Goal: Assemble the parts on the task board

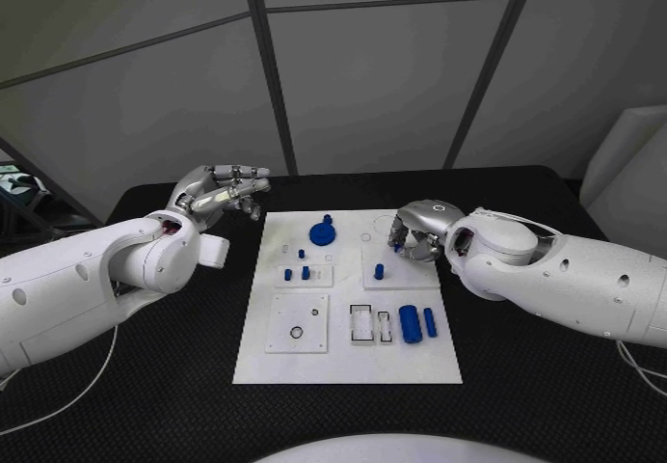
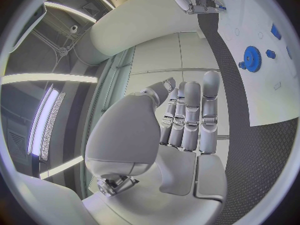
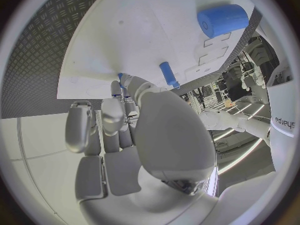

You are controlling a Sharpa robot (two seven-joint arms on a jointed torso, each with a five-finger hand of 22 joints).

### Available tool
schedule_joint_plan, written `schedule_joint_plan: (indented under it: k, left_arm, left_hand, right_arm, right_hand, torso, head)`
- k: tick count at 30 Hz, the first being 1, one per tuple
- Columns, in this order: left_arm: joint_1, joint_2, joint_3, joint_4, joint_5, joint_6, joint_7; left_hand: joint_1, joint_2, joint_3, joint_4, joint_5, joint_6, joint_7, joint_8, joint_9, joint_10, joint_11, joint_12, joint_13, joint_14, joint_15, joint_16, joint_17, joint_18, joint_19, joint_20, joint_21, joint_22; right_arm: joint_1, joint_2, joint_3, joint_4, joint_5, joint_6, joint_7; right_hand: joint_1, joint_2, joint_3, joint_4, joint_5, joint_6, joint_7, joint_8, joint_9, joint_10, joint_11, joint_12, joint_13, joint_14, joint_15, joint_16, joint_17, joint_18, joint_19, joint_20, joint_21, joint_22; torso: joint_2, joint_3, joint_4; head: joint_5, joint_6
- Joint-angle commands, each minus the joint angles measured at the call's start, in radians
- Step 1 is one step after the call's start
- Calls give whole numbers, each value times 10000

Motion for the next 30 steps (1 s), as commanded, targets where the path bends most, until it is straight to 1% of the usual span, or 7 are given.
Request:
schedule_joint_plan:
  k: [1,7,15,20,24,27,30]
  left_arm:
    - [13,25,11,-35,44,-18,149]
    - [13,58,11,-101,44,-16,137]
    - [13,144,10,-169,44,19,129]
    - [14,256,10,-237,45,44,116]
    - [15,410,8,-320,48,69,98]
    - [15,516,1,-381,51,95,89]
    - [16,596,-4,-431,53,102,79]
  left_hand:
    - [-14,112,-12,-26,7,32,24,43,-5,-91,0,34,-1,-29,-13,-37,-21,-59,-46,-24,-7,9]
    - [-17,107,-19,-28,5,31,27,45,-5,-100,3,36,-2,-28,-13,-46,-37,-56,-51,-24,-23,-2]
    - [-26,104,-29,-26,4,26,33,47,-6,-109,7,38,-4,-23,-10,-54,-47,-58,-47,-23,-19,0]
    - [-26,104,-29,-26,4,26,33,47,-6,-109,7,38,-4,-23,-10,-54,-47,-58,-47,-23,-19,0]
    - [-36,103,-39,-22,2,19,39,49,-7,-117,11,43,-5,-18,-7,-63,-59,-57,-51,-21,-31,-8]
    - [-36,103,-39,-22,2,19,39,49,-7,-117,11,43,-5,-18,-7,-63,-59,-57,-51,-21,-31,-8]
    - [-39,103,-42,-21,2,18,40,49,-8,-119,12,45,-5,-17,-6,-66,-62,-58,-51,-21,-31,-8]
  right_arm:
    - [18,-81,9,221,-159,-746,-58]
    - [23,-321,23,792,-52,-941,-56]
    - [24,-399,44,1714,352,-1190,74]
    - [20,-161,44,2072,737,-1299,260]
    - [9,143,39,2069,941,-1358,446]
    - [-123,406,37,2017,1047,-1368,588]
    - [-326,640,37,1969,1115,-1318,692]
  right_hand:
    - [-129,-14,64,-28,-66,56,-9,-4,10,116,-45,19,-19,291,-39,55,15,-165,105,-5,57,73]
    - [-154,-19,72,-35,-72,57,-11,-9,10,112,-46,15,-18,292,-38,88,42,-179,142,-4,100,136]
    - [-186,-25,90,-46,-43,58,-14,-17,10,107,-47,8,-15,289,-38,115,51,-187,161,-3,130,178]
    - [-208,-25,122,-72,3,55,-13,-29,9,102,-46,0,-12,286,-38,156,73,-191,171,-2,154,208]
    - [-230,-29,137,-83,26,45,-7,-41,6,89,-40,-10,-12,283,-35,175,78,-194,175,0,167,225]
    - [-246,-27,163,-105,52,28,0,-58,2,68,-32,-25,-14,277,-29,190,71,-194,170,3,173,230]
    - [-251,-27,172,-113,59,22,4,-64,0,61,-29,-30,-14,274,-27,197,72,-195,171,5,178,236]
  torso:
    - [-16,-11,-2]
    - [-8,-9,-4]
    - [-9,-12,18]
    - [-9,-21,41]
    - [-17,-25,50]
    - [-29,2,45]
    - [-35,-37,69]
  head:
    - [-29,32]
    - [-18,65]
    - [161,72]
    - [366,39]
    - [639,0]
    - [876,-80]
    - [1005,-167]
